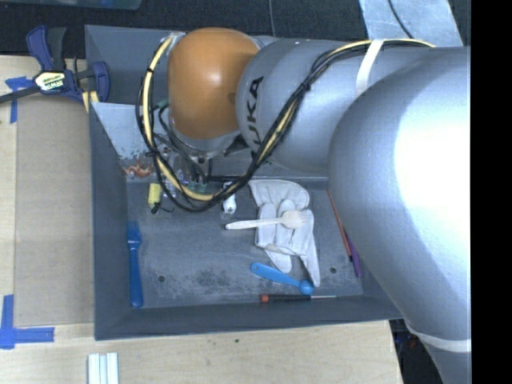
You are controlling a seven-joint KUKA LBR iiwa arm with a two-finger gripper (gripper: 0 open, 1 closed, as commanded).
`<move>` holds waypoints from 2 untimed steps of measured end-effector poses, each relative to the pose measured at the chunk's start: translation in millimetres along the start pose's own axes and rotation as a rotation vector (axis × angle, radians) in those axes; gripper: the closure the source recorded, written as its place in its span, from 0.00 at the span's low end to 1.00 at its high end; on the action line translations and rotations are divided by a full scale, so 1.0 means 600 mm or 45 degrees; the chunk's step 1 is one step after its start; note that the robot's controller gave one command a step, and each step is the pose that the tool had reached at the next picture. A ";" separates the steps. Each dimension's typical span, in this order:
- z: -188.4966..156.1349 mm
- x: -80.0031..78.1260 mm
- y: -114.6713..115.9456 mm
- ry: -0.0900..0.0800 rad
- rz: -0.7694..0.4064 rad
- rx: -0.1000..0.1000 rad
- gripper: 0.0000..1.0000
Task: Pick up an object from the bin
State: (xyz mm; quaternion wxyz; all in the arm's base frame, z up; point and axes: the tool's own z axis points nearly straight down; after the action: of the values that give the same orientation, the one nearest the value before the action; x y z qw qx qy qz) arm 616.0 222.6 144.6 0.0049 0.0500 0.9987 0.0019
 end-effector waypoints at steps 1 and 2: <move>0.077 0.023 -0.021 0.014 0.143 0.006 0.00; 0.123 -0.019 -0.016 -0.005 0.064 -0.004 0.00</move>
Offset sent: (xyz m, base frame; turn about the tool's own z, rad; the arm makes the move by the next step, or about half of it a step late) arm 0.0110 -0.0111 -0.0746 0.0516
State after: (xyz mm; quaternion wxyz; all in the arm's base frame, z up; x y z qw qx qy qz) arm 627.3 211.9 70.8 0.0067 0.0752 0.9971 0.0037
